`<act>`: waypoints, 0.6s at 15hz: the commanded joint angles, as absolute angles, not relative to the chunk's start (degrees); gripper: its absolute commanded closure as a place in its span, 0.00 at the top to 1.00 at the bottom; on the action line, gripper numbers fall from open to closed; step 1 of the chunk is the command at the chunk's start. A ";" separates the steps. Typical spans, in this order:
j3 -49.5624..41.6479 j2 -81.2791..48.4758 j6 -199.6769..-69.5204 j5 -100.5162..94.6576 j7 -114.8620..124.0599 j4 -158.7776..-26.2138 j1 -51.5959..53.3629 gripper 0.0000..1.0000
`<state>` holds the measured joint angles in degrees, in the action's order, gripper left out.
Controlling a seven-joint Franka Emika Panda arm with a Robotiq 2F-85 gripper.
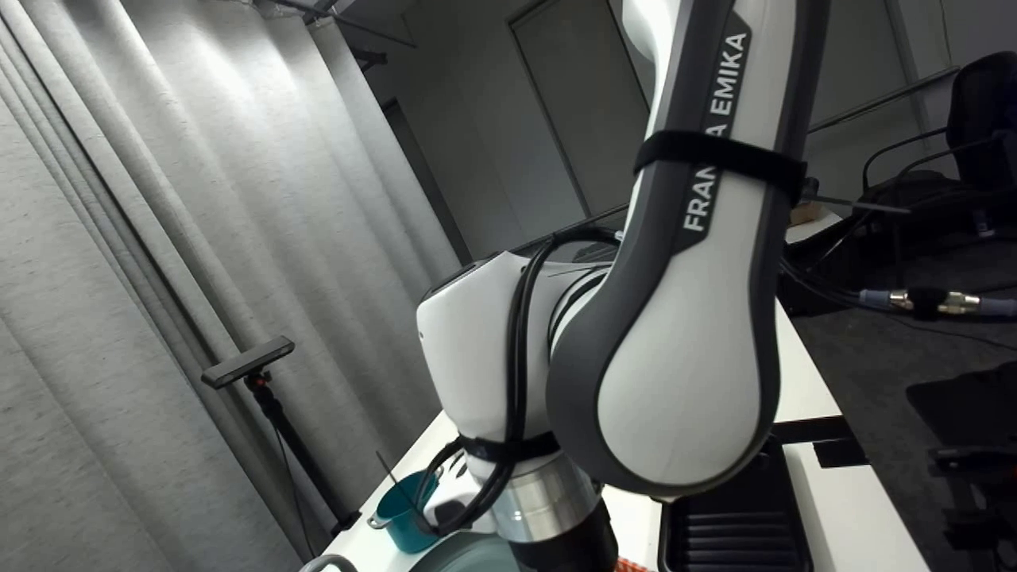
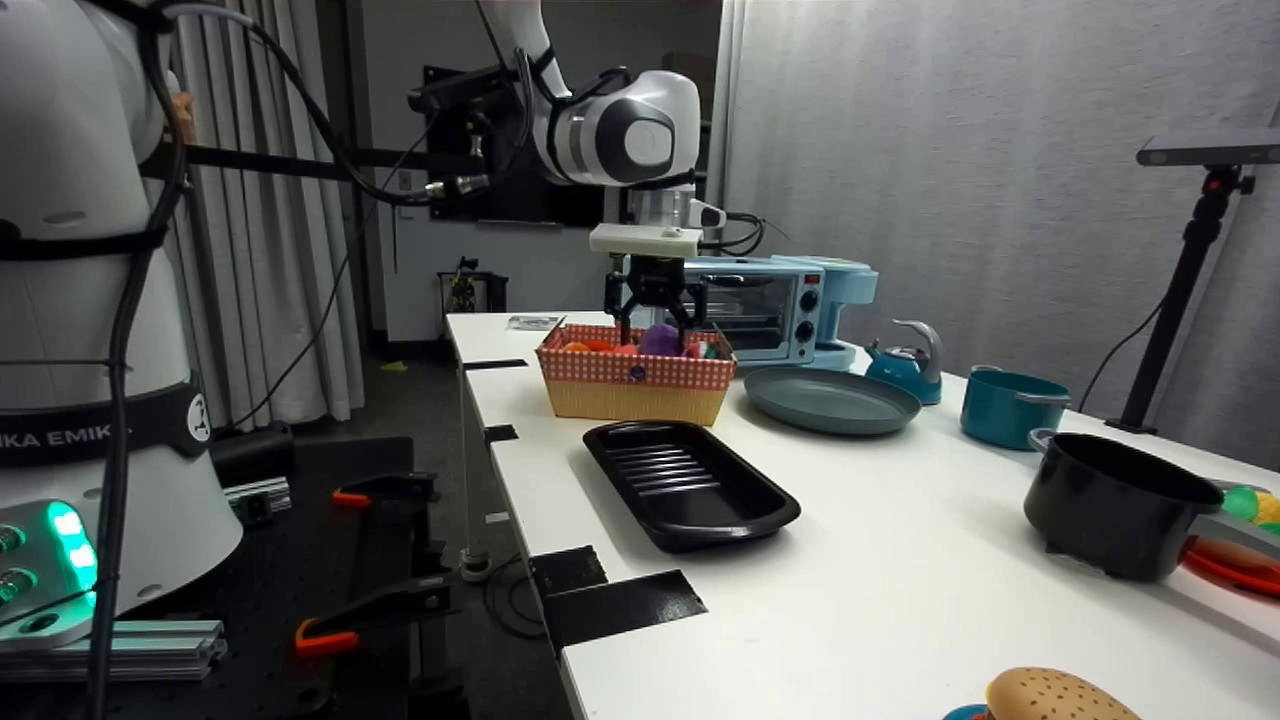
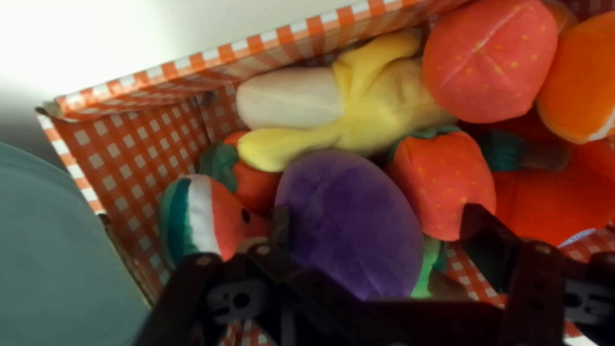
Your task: Put the purple object in the grey plate
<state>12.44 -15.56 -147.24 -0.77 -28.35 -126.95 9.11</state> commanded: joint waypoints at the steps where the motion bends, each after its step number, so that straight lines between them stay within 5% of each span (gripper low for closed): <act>1: 13.72 -17.49 -148.70 0.17 -29.16 -124.95 7.59 0.58; 9: 12.93 -15.45 -148.44 -1.19 -27.43 -125.03 7.31 0.03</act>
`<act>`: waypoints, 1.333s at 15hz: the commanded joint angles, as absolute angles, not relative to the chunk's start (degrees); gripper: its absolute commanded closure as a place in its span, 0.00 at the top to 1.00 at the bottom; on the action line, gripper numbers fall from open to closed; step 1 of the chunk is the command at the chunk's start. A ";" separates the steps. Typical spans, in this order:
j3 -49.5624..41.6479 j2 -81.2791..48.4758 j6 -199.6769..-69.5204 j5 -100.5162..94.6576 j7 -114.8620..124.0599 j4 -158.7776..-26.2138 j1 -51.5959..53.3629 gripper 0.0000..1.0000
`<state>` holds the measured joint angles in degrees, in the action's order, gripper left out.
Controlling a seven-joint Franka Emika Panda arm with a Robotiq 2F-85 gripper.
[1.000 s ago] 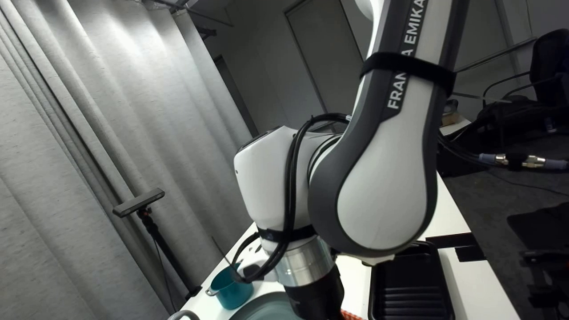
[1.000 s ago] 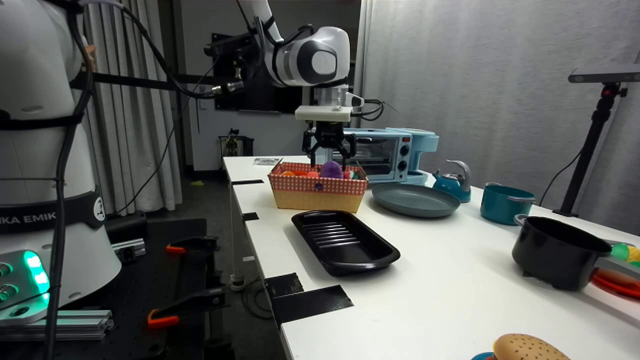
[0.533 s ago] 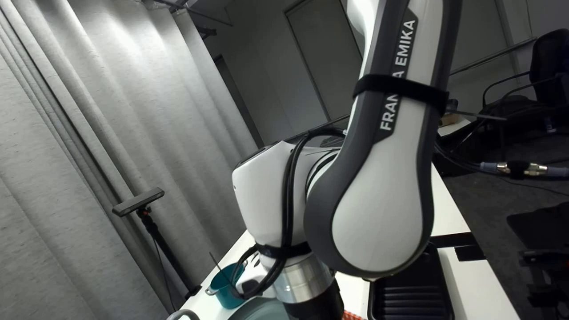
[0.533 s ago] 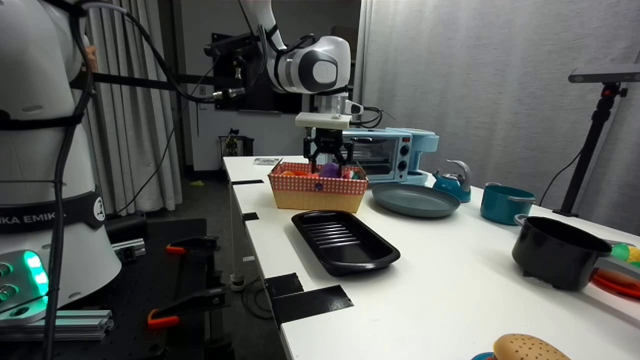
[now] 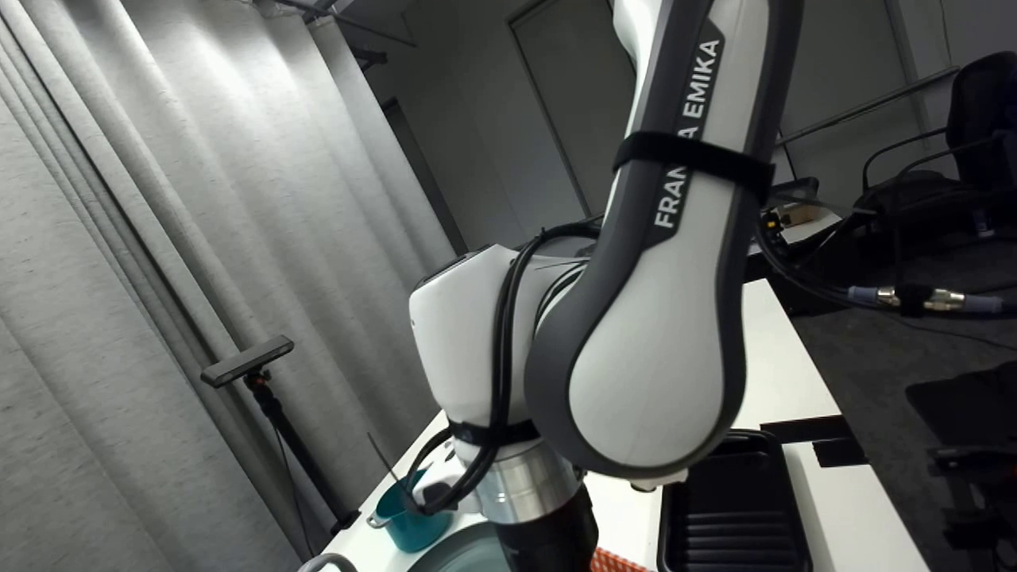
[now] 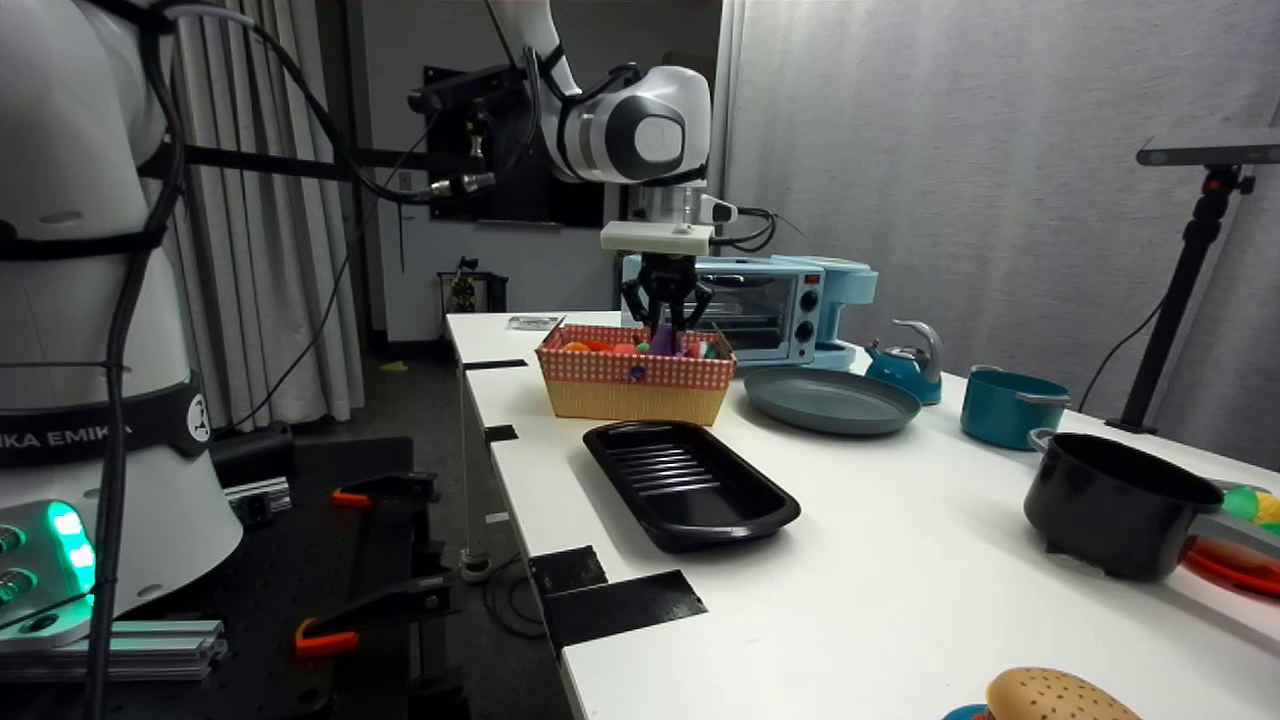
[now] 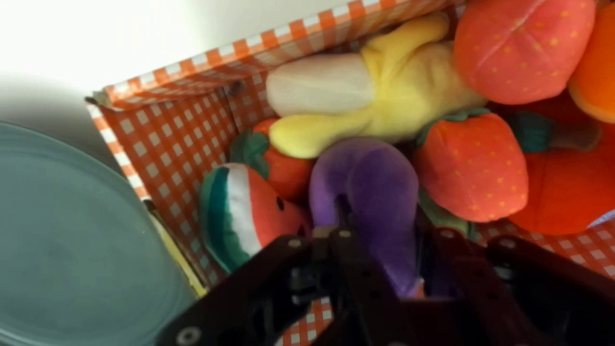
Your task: Put the purple object in the grey plate
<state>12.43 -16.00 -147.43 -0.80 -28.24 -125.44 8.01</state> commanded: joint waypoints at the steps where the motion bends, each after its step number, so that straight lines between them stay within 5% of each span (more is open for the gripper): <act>1: 12.95 -14.74 -148.35 -1.14 -27.14 -125.21 7.36 0.02; 20: 6.44 0.57 -149.98 -7.97 -16.07 -127.88 6.36 0.04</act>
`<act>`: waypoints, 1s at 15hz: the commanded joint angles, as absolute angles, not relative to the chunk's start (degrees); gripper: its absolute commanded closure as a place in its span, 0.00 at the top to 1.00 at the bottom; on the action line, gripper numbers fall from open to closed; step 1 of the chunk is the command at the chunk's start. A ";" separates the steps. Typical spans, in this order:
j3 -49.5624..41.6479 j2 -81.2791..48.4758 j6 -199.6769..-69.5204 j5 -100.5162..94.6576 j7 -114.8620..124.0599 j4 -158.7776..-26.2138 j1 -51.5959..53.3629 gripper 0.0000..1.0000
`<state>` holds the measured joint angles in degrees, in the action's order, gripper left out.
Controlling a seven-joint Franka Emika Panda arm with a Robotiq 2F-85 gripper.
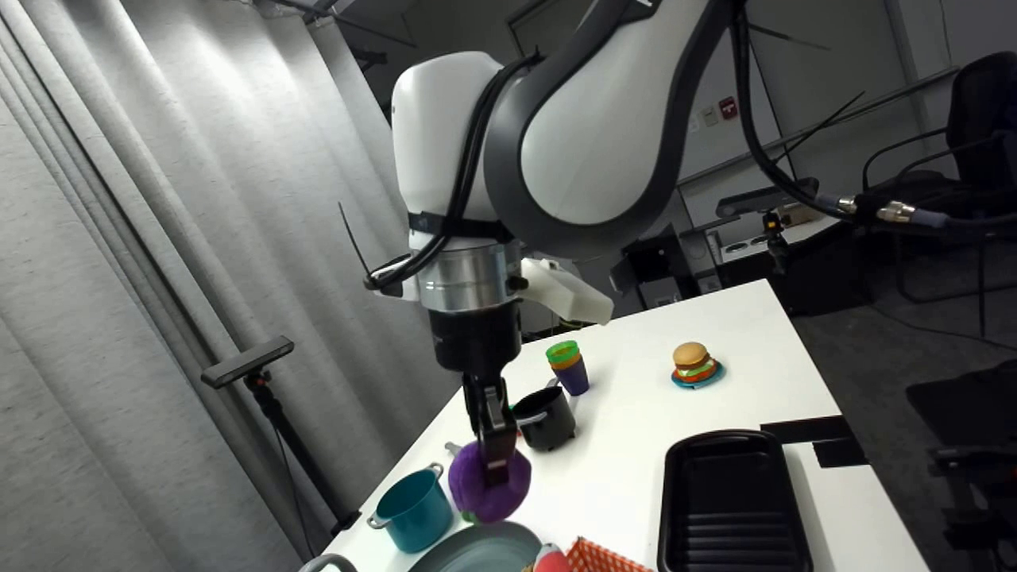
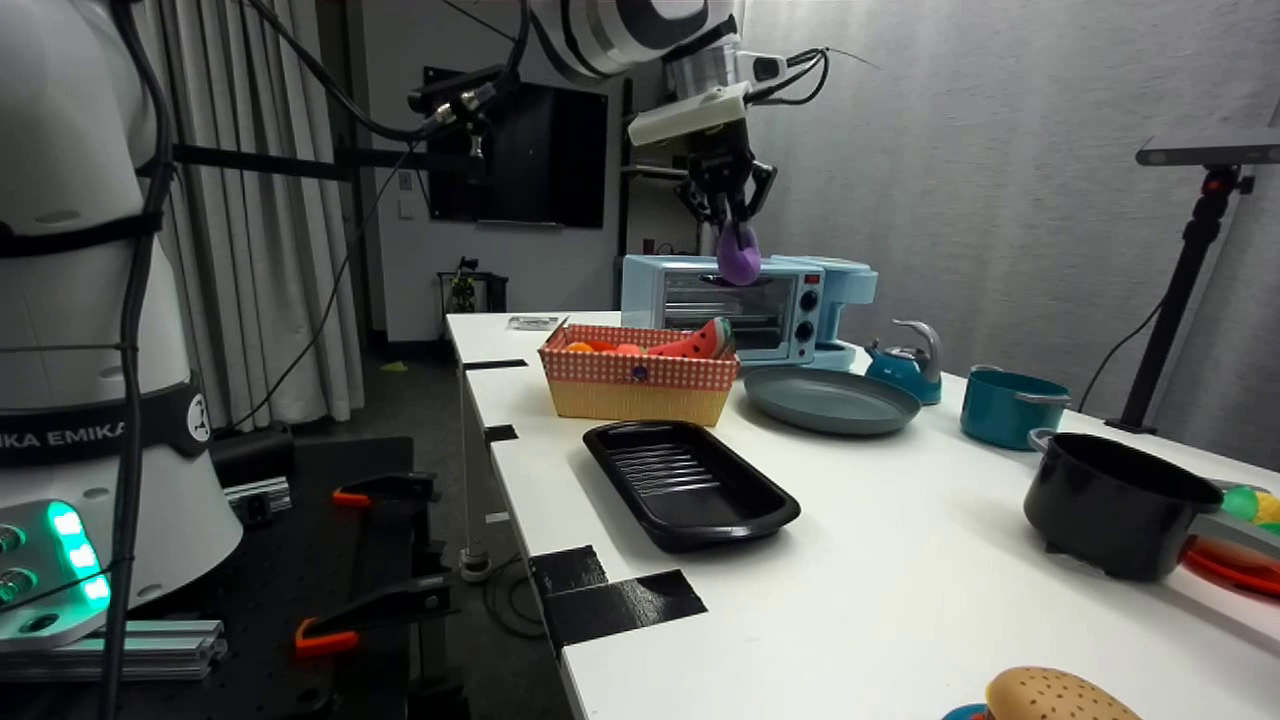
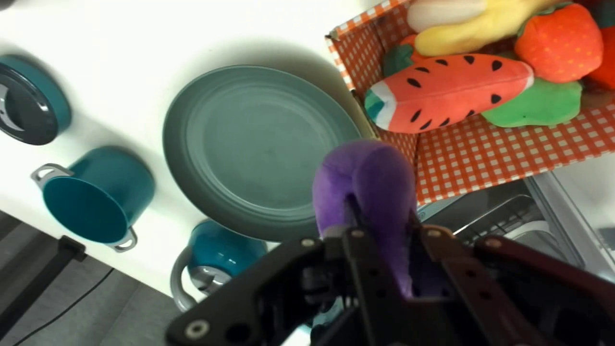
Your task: Put the purple object in the grey plate
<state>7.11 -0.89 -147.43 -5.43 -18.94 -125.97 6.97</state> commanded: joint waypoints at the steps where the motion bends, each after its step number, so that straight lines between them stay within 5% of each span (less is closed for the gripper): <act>1: 6.26 -0.09 -150.31 -8.15 -16.15 -127.61 6.31 0.04; 15: 0.94 -18.07 -170.76 -18.85 -7.16 -120.25 9.80 0.04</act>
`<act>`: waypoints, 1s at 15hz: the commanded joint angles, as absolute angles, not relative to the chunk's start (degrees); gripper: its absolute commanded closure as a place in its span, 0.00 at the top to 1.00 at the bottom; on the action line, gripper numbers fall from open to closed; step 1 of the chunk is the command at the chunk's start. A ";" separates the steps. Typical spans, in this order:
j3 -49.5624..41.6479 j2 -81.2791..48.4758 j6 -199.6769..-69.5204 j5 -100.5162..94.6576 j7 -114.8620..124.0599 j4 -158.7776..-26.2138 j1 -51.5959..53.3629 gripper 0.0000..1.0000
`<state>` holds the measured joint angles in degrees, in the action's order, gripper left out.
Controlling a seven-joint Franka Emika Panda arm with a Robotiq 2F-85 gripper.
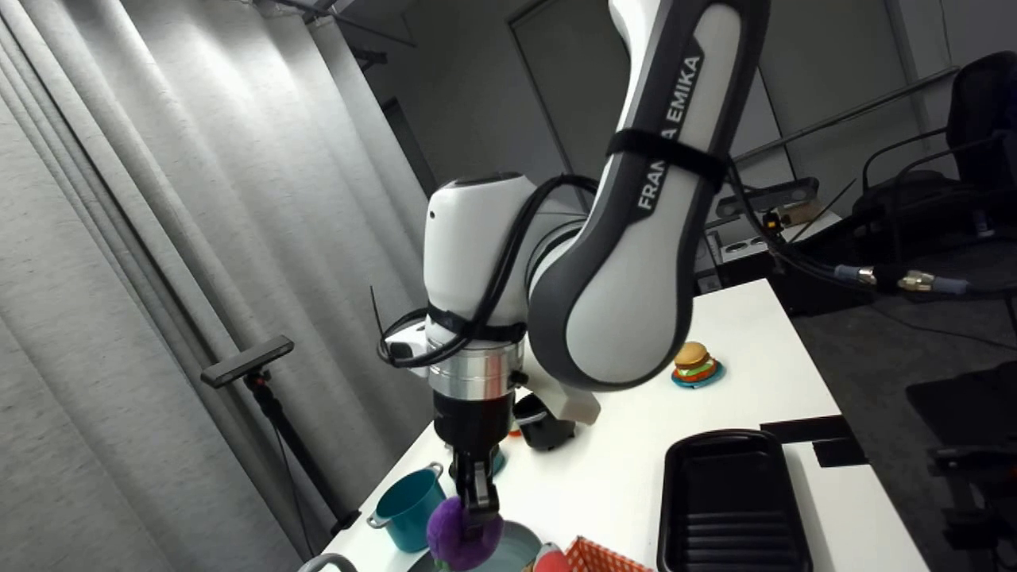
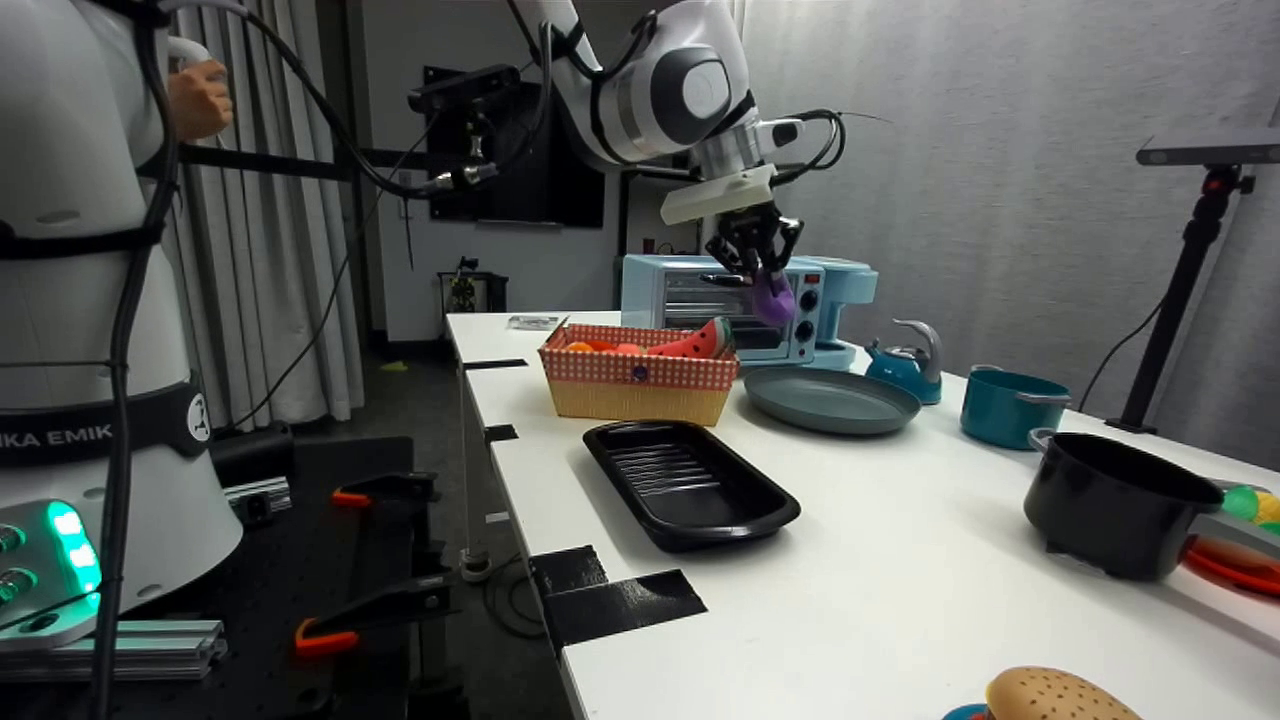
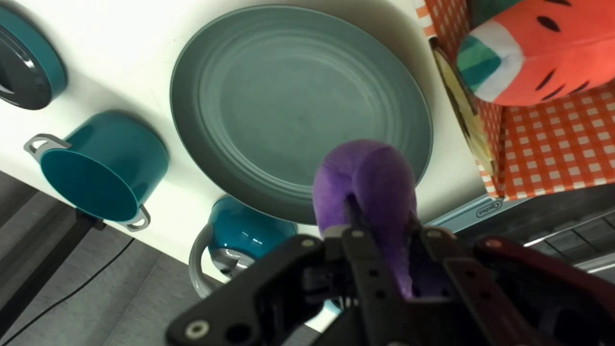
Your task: Put the purple object in the grey plate
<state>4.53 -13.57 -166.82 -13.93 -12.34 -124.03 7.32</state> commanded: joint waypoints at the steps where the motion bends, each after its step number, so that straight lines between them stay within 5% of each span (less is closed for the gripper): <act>1: -0.26 -19.14 -171.60 -20.01 -6.07 -119.44 10.53 0.04; 3: -3.97 -20.92 -172.86 -23.57 -3.30 -117.65 13.21 0.43; 8: -8.02 -23.39 -172.90 -24.46 -0.38 -114.96 16.87 0.81; 11: -9.33 -23.69 -172.54 -23.97 -0.31 -114.53 18.44 0.99; 15: -10.03 -22.61 -171.60 -23.44 -0.75 -115.03 19.48 1.00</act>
